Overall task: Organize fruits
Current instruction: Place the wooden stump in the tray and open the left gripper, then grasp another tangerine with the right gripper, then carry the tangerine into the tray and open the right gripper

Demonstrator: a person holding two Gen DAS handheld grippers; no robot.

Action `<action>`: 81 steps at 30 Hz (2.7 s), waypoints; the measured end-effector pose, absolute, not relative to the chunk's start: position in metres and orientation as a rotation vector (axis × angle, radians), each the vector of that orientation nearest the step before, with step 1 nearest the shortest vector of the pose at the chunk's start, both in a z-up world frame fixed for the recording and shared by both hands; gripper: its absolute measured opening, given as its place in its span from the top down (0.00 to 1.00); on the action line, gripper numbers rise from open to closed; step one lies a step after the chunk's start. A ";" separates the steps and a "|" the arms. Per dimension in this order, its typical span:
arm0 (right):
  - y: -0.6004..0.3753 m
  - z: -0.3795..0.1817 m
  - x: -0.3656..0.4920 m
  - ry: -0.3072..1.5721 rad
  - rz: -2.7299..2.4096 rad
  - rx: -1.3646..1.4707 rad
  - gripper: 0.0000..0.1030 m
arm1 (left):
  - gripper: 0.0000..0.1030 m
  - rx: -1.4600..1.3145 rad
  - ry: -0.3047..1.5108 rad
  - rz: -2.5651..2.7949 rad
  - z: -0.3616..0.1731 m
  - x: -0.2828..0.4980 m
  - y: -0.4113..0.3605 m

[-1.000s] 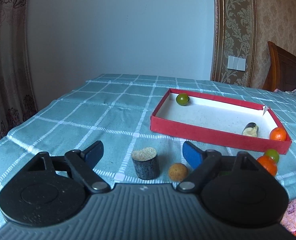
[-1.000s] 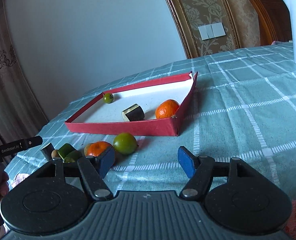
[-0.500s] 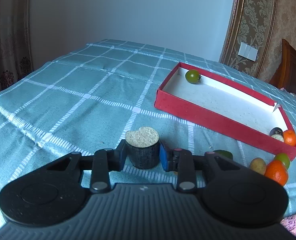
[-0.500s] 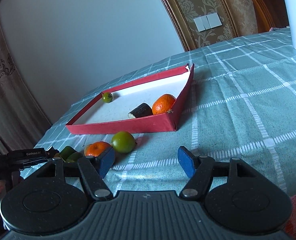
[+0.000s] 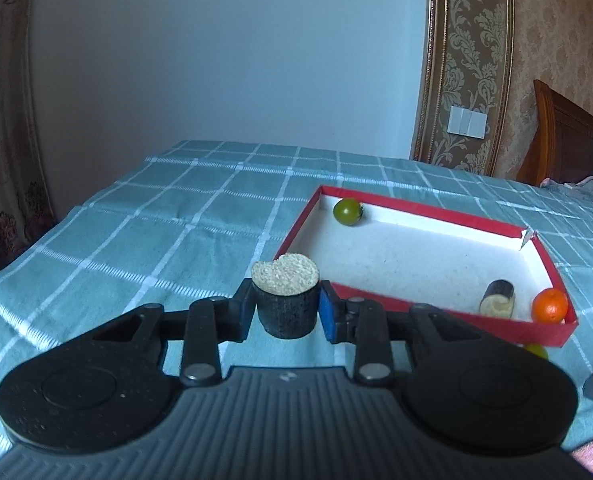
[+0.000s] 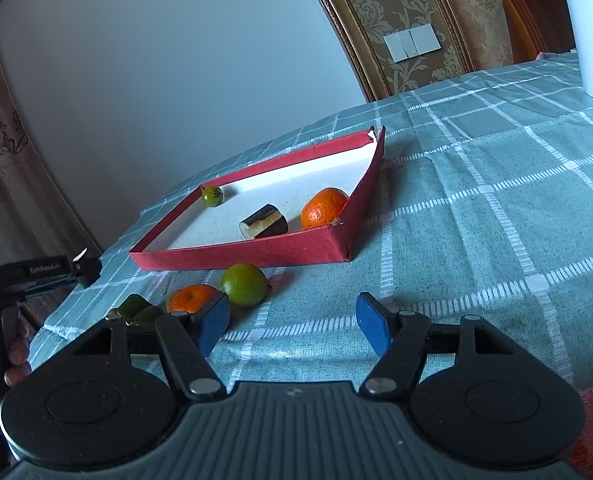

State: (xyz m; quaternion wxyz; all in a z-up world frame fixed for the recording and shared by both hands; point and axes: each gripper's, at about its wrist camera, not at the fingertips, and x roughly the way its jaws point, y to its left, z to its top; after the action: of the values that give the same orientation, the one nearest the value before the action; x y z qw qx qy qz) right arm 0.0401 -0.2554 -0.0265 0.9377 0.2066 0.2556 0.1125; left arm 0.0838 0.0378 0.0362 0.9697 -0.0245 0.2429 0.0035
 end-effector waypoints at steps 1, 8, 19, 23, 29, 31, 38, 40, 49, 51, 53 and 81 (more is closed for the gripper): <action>-0.256 -0.027 0.040 0.523 0.228 0.424 0.33 | 0.71 -0.041 0.484 0.006 0.040 0.095 0.033; -0.257 -0.028 0.041 0.526 0.225 0.437 0.33 | 0.70 0.029 0.490 -0.012 0.039 0.152 0.001; -0.257 -0.028 0.042 0.526 0.235 0.435 0.33 | 0.21 0.073 0.456 0.024 0.029 0.118 0.010; -0.249 -0.024 0.040 0.513 0.251 0.388 0.33 | 0.09 0.028 0.424 0.026 0.034 0.080 0.029; -0.207 -0.005 0.032 0.487 0.372 0.194 0.33 | 0.06 -0.051 0.426 0.059 0.022 0.041 0.053; -0.194 -0.001 0.032 0.491 0.399 0.161 0.33 | 0.06 -0.066 0.420 0.075 0.014 0.034 0.058; -0.167 -0.001 0.046 0.535 0.412 0.104 0.33 | 0.06 -0.103 0.431 0.110 -0.007 0.034 0.072; -0.164 -0.004 0.052 0.553 0.403 0.106 0.33 | 0.06 -0.126 0.427 0.104 -0.007 0.034 0.076; -0.159 -0.012 0.067 0.577 0.365 0.117 0.42 | 0.04 -0.110 0.399 0.051 -0.009 0.030 0.072; -0.157 -0.012 0.068 0.569 0.349 0.105 0.51 | 0.04 -0.114 0.398 0.046 -0.009 0.029 0.073; -0.157 -0.012 0.070 0.567 0.322 0.087 0.59 | 0.04 -0.126 0.400 0.042 -0.009 0.030 0.075; -0.146 0.013 0.159 0.523 0.228 -0.005 0.59 | 0.04 -0.138 0.405 0.042 -0.010 0.030 0.077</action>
State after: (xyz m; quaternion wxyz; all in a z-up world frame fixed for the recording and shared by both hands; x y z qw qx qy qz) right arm 0.1589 -0.1458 0.0132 0.9596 -0.0024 0.2580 0.1124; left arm 0.0296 0.0766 -0.0100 0.9770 -0.0685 0.2008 0.0209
